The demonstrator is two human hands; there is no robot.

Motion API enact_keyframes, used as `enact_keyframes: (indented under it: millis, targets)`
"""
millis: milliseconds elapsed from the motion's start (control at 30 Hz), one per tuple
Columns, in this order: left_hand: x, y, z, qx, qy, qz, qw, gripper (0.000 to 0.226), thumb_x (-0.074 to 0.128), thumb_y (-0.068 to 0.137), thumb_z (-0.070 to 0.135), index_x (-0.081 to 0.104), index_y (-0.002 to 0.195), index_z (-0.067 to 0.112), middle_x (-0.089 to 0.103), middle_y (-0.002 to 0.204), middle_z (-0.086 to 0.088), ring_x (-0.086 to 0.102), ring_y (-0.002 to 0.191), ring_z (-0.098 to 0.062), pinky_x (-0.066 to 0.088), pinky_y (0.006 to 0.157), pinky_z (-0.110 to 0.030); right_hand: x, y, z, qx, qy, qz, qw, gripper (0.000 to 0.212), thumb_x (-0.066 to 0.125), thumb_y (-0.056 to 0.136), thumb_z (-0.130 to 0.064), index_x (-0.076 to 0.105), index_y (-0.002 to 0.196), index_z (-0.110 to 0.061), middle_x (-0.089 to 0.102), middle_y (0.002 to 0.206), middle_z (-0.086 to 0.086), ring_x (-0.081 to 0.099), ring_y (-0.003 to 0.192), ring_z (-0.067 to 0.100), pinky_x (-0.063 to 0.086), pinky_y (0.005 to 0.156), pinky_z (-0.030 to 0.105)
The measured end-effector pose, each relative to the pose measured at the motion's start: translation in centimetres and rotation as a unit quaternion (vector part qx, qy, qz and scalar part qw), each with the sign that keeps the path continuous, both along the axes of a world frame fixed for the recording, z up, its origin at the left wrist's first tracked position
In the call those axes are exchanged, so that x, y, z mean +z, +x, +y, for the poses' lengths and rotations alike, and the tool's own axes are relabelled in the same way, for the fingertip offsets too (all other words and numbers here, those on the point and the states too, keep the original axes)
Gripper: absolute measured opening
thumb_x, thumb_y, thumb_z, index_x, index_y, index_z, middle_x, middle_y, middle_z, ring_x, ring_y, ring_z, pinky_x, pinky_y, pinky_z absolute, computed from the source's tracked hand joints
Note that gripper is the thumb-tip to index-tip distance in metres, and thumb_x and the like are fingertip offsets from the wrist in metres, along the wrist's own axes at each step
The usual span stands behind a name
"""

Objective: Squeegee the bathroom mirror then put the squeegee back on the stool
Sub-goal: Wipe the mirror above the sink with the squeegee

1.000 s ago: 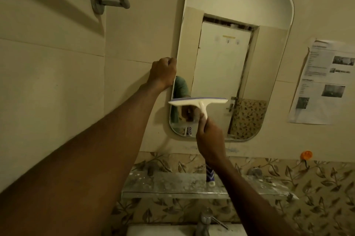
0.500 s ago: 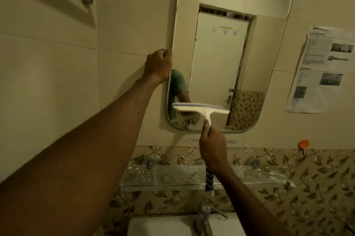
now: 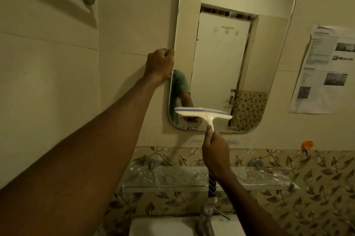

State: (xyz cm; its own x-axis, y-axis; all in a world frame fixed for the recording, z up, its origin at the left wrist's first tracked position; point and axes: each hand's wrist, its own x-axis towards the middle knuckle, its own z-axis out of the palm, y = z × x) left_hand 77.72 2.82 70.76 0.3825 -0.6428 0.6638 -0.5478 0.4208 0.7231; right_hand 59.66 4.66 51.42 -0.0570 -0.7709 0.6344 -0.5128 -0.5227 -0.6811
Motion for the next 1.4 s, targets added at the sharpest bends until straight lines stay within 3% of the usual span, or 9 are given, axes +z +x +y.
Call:
enact_keyframes:
  millis: [133,433,633,733,900,1067,1167,1300,1400]
  targets:
    - [0.2,-0.1,0.2,0.006,0.006,-0.001,1.000,0.044,0.037,0.092,0.031,0.064,0.090,-0.004,0.069,0.089,-0.026,0.069,0.083,-0.040,0.058,0.073,-0.056,-4.5,0.5,0.6,-0.040,0.027,0.025,0.998,0.048,0.025,0.098,-0.044,0.056,0.074,-0.018,0.051,0.053,-0.008,0.046,0.041,0.002,0.029,0.037,0.014]
    - [-0.4,-0.4,0.4,0.009,0.006,-0.005,1.000,0.046,0.036,0.094,0.034,0.064,0.092,-0.002,0.069,0.091,-0.024,0.068,0.084,-0.037,0.058,0.077,-0.053,0.0,4.0,0.4,-0.002,-0.036,0.032,0.999,0.039,0.031,0.104,-0.036,0.057,0.084,-0.014,0.051,0.055,-0.006,0.045,0.042,0.006,0.030,0.038,0.018]
    - [-0.7,-0.8,0.5,0.019,-0.013,0.059,0.998,0.051,0.035,0.085,0.038,0.067,0.085,-0.002,0.070,0.086,-0.022,0.068,0.080,-0.036,0.058,0.075,-0.053,-6.6,0.9,0.9,0.008,0.060,0.064,0.996,0.037,0.030,0.102,-0.039,0.052,0.077,-0.022,0.051,0.057,-0.008,0.047,0.046,0.004,0.032,0.044,0.016]
    - [-1.4,-1.2,0.3,0.022,-0.028,0.082,0.996,0.043,0.038,0.091,0.030,0.067,0.088,-0.002,0.070,0.088,-0.023,0.065,0.077,-0.033,0.055,0.071,-0.046,-6.0,-0.4,1.1,0.015,0.044,0.046,0.998,0.037,0.031,0.102,-0.038,0.052,0.074,-0.025,0.051,0.055,-0.006,0.046,0.043,0.005,0.034,0.041,0.017]
    - [-1.8,-1.5,0.0,0.023,-0.038,0.089,0.995,0.036,0.040,0.094,0.026,0.065,0.082,0.003,0.060,0.075,-0.013,0.055,0.069,-0.023,0.043,0.062,-0.034,-1.8,-0.9,0.4,-0.007,-0.033,-0.004,0.999,0.038,0.034,0.104,-0.030,0.048,0.069,-0.026,0.047,0.049,-0.007,0.048,0.041,0.006,0.035,0.037,0.015]
    - [-1.8,-1.2,-0.2,0.019,-0.037,0.078,0.996,0.034,0.040,0.095,0.026,0.063,0.081,0.005,0.059,0.072,-0.010,0.053,0.067,-0.020,0.042,0.061,-0.031,-5.3,-1.7,-0.1,0.001,0.013,0.036,0.999,0.039,0.030,0.101,-0.039,0.052,0.074,-0.022,0.049,0.051,-0.007,0.046,0.039,0.006,0.034,0.037,0.018]
    - [-2.0,-1.4,-0.4,0.027,-0.036,0.058,0.997,0.031,0.041,0.097,0.026,0.061,0.081,0.008,0.054,0.065,0.000,0.048,0.059,-0.011,0.037,0.054,-0.024,-5.7,-3.1,0.1,0.002,0.045,0.050,0.998,0.038,0.033,0.103,-0.034,0.048,0.069,-0.025,0.046,0.052,-0.008,0.040,0.040,0.004,0.034,0.039,0.017]
    - [-1.9,-1.4,-0.8,0.045,-0.043,0.053,0.997,0.033,0.041,0.097,0.025,0.057,0.072,0.012,0.050,0.062,0.004,0.045,0.057,-0.008,0.036,0.053,-0.022,-2.7,-4.6,-0.8,-0.042,-0.014,0.013,0.999,0.035,0.035,0.104,-0.028,0.053,0.075,-0.017,0.048,0.051,-0.006,0.043,0.040,0.005,0.035,0.037,0.015]
    - [-1.7,-1.3,-0.7,0.070,-0.043,0.030,0.996,0.038,0.040,0.098,0.025,0.048,0.061,0.019,0.048,0.060,0.005,0.042,0.055,-0.005,0.032,0.051,-0.021,-2.6,-5.2,-1.5,-0.043,-0.001,0.014,0.999,0.039,0.033,0.104,-0.030,0.053,0.073,-0.017,0.048,0.051,-0.005,0.043,0.040,0.006,0.030,0.036,0.014]
